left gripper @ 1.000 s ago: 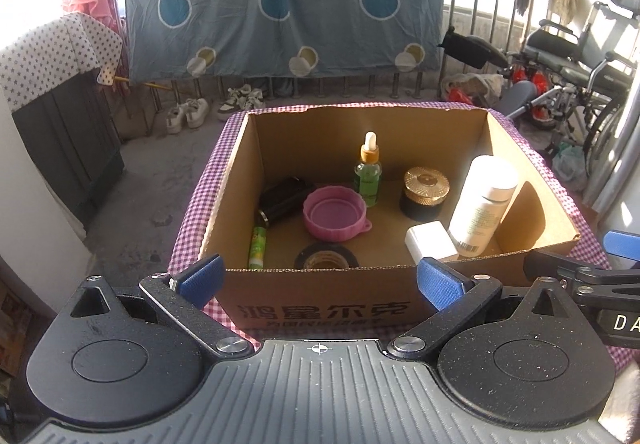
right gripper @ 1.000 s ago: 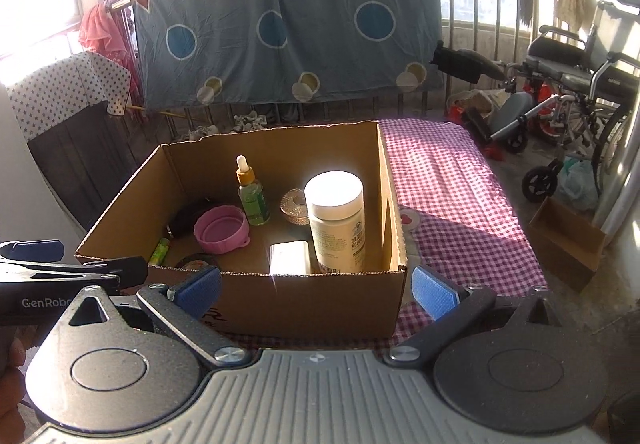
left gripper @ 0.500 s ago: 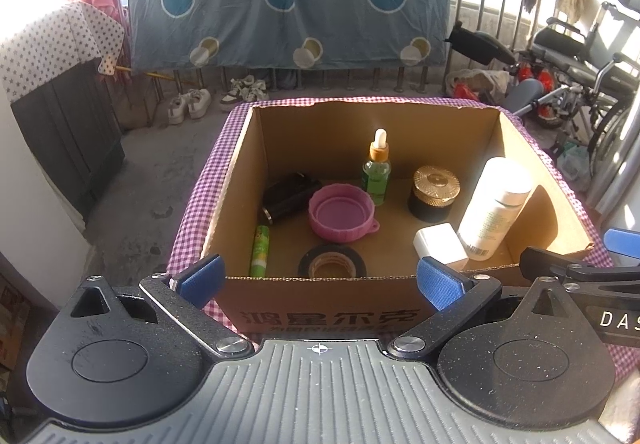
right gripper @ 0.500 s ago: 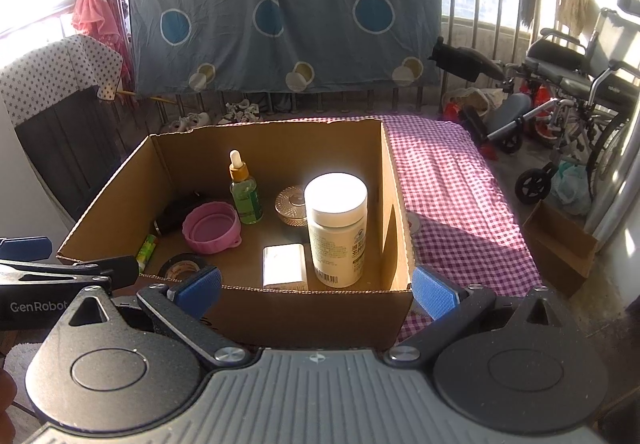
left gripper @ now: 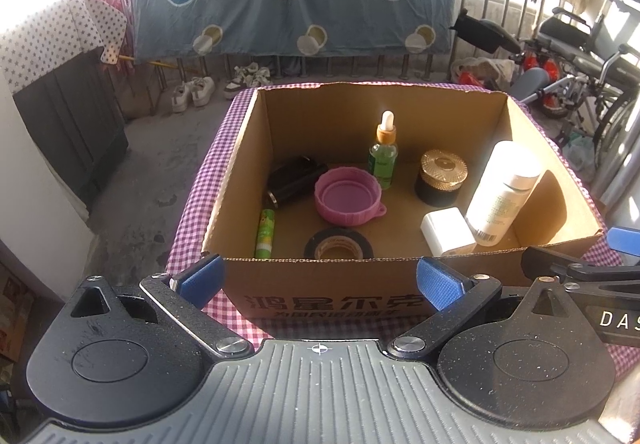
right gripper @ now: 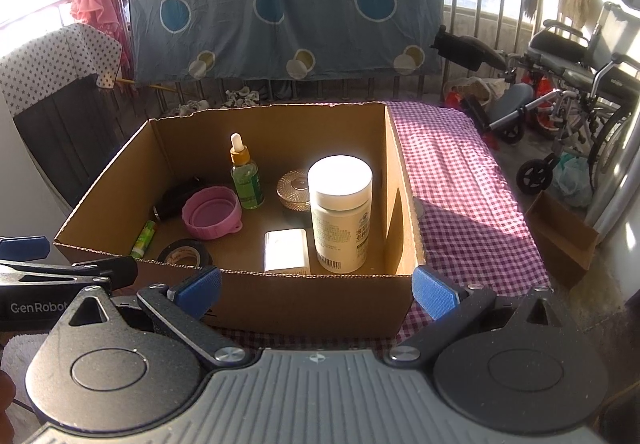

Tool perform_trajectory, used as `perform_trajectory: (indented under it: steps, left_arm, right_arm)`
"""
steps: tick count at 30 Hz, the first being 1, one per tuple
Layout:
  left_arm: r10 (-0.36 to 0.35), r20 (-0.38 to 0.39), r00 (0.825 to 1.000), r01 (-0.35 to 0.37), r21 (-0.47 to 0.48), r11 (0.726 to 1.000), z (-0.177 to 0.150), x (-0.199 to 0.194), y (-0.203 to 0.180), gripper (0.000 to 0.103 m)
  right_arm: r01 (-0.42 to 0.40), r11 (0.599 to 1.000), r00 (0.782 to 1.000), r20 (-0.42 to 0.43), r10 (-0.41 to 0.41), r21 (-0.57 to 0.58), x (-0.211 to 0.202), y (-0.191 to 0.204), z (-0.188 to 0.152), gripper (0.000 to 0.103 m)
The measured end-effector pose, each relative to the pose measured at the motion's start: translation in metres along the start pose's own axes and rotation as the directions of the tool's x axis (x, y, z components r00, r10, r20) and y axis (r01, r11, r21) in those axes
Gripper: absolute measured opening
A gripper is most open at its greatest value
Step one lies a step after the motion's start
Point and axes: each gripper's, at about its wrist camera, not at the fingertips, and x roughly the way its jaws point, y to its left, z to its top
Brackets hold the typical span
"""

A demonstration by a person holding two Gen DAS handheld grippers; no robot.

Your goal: Organize rigid objects

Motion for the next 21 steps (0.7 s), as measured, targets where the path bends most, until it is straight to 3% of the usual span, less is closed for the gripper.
perform_trajectory:
  steps: [21]
  left_arm:
    - [-0.001, -0.002, 1.000, 0.001, -0.001, 1.000, -0.0012, -0.0004, 0.0035, 0.102]
  right_arm:
    - [-0.003, 1.000, 1.000, -0.004, 0.003, 0.003, -0.0016, 0.0013, -0.0022, 0.103]
